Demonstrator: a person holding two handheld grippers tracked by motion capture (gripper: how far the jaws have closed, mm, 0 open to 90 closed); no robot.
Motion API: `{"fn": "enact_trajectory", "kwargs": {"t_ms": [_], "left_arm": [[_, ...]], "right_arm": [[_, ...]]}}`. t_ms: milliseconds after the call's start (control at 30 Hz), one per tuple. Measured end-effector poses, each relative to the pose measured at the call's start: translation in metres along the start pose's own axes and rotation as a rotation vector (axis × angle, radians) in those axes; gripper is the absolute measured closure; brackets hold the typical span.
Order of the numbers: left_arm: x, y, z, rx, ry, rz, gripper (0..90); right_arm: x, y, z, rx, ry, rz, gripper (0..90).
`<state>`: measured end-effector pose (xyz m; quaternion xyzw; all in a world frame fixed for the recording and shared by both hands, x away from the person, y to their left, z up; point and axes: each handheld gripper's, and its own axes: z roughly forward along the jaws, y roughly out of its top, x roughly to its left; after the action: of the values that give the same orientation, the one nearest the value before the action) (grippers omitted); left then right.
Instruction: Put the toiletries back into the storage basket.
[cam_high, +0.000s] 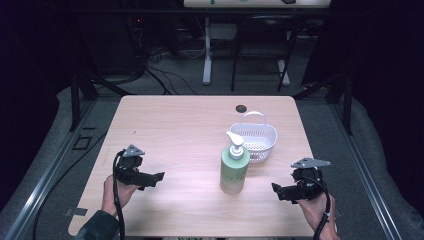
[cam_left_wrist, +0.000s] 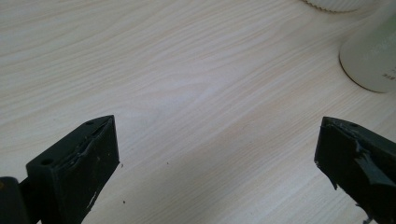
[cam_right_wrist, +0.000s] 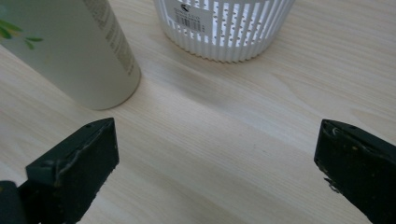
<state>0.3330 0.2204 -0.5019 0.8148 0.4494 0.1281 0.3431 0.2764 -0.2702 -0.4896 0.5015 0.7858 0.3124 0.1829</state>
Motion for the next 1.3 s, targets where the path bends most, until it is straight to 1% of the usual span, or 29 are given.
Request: {"fn": "enact_trajectory", "kwargs": {"t_ms": [67,167,233,300,400,433,467,533,600,667,833,933,1000,1067,1100,1200,1233,1267,1300], "left_arm": [[-0.001,-0.001,0.001,0.02,0.003,0.007,0.0],[-0.003,-0.002,0.002,0.038,-0.018,-0.002,0.0],[-0.005,-0.004,0.001,0.04,-0.031,-0.016,0.0],[-0.006,-0.004,0.0,0.033,-0.033,-0.014,0.1],[-0.005,-0.005,-0.001,0.04,-0.021,-0.005,0.1],[-0.004,-0.005,0.0,0.054,-0.016,0.01,0.1],[-0.004,-0.005,0.0,0.063,-0.016,0.01,0.1],[-0.003,-0.005,0.002,0.058,-0.009,0.007,0.1],[-0.003,-0.004,0.003,0.06,-0.013,0.009,0.1],[-0.003,-0.004,0.003,0.054,-0.011,0.004,0.1],[-0.003,-0.005,0.003,0.061,-0.015,-0.005,0.1],[-0.004,-0.006,0.004,0.062,-0.018,-0.024,0.1],[-0.005,-0.007,0.005,0.063,-0.027,-0.047,0.1],[-0.007,-0.008,0.006,0.068,-0.031,-0.05,0.1],[-0.008,-0.008,0.005,0.065,-0.032,-0.055,0.1],[-0.013,-0.007,0.004,0.058,-0.032,-0.046,0.1],[-0.014,-0.007,0.005,0.053,-0.039,-0.048,0.1],[-0.015,-0.007,0.005,0.051,-0.051,-0.058,0.1],[-0.016,-0.007,0.005,0.052,-0.054,-0.062,0.1]], "right_arm": [[0.003,0.001,-0.002,-0.003,0.0,-0.012,0.0],[0.01,0.003,-0.006,-0.013,0.006,-0.029,0.0],[0.015,0.004,-0.008,-0.024,0.015,-0.042,0.0],[0.02,0.006,-0.012,-0.039,0.011,-0.06,0.0],[0.023,0.009,-0.018,-0.076,0.005,-0.056,0.0],[0.023,0.01,-0.019,-0.088,0.015,-0.045,0.0],[0.023,0.011,-0.02,-0.098,0.029,-0.033,0.0],[0.024,0.013,-0.022,-0.111,0.047,-0.021,0.0],[0.027,0.014,-0.022,-0.117,0.058,-0.026,0.0],[0.03,0.016,-0.022,-0.12,0.06,-0.033,0.0],[0.04,0.023,-0.022,-0.14,0.068,-0.055,0.0],[0.046,0.027,-0.022,-0.148,0.074,-0.064,0.0],[0.049,0.03,-0.022,-0.152,0.078,-0.069,0.0],[0.05,0.032,-0.021,-0.153,0.083,-0.075,0.0],[0.052,0.033,-0.02,-0.154,0.089,-0.068,0.0],[0.052,0.036,-0.02,-0.156,0.095,-0.068,0.0],[0.053,0.037,-0.019,-0.163,0.102,-0.067,0.0],[0.053,0.038,-0.02,-0.163,0.102,-0.067,0.0],[0.053,0.039,-0.02,-0.173,0.103,-0.065,0.0]]}}
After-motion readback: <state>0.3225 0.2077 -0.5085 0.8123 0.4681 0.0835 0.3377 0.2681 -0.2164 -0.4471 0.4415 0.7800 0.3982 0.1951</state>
